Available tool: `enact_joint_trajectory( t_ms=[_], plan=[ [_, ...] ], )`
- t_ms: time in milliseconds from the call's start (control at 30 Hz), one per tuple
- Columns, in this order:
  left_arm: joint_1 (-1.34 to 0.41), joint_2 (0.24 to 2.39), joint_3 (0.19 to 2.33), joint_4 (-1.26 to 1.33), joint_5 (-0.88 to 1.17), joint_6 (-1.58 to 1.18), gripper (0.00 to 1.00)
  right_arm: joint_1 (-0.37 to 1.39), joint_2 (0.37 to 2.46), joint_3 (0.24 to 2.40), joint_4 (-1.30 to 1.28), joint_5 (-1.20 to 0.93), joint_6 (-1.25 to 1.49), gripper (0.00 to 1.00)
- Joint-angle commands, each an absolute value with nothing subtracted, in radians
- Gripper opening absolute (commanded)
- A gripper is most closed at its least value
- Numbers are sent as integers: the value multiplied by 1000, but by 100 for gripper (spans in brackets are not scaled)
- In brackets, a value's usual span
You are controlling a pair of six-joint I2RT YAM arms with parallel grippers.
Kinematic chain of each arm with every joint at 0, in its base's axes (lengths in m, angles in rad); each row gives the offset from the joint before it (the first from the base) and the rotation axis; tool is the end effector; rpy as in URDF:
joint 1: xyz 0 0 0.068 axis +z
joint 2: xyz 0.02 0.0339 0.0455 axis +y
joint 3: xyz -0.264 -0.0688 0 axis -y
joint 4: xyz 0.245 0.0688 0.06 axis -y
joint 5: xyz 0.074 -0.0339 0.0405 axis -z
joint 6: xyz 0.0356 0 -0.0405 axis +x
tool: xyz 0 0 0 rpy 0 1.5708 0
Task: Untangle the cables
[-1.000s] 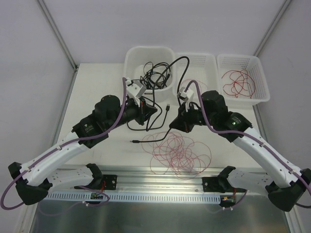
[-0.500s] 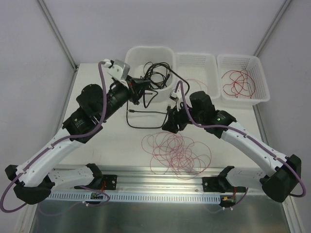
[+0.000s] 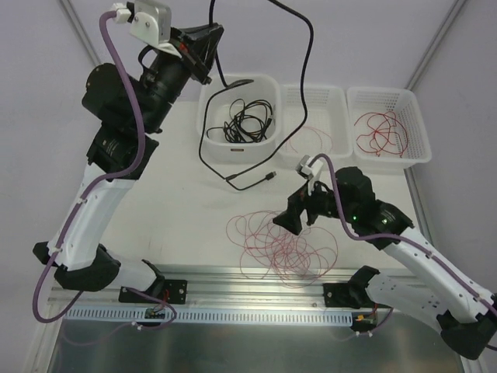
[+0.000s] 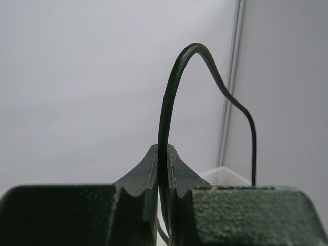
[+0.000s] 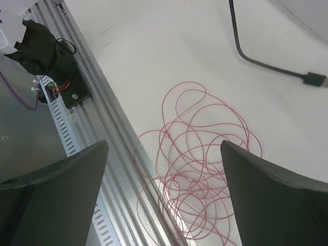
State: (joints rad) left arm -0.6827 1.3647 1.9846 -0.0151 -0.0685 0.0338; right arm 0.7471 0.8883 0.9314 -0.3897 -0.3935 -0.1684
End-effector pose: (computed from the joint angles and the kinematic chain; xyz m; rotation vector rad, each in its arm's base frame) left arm 0.1727 -0.1373 0.6254 0.2836 0.9401 -0.5638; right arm 0.1347 0.1433 0.3526 -1.1042 1.6252 0.7615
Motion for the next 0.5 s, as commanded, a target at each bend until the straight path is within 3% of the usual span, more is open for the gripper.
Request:
enact_joint_trajectory(
  t_ms=[0,200,467],
  plan=[
    [-650,1449,2134,40,-21,147,0,753,769,875,-442,-336,-186,96],
    [-520,1600,2207,121,34,117,0,753,597,816,-538,-255,-190,98],
    [-414,1723,2179,224,51,48,0,753,543,786,-612,-219,-186,98]
  ],
)
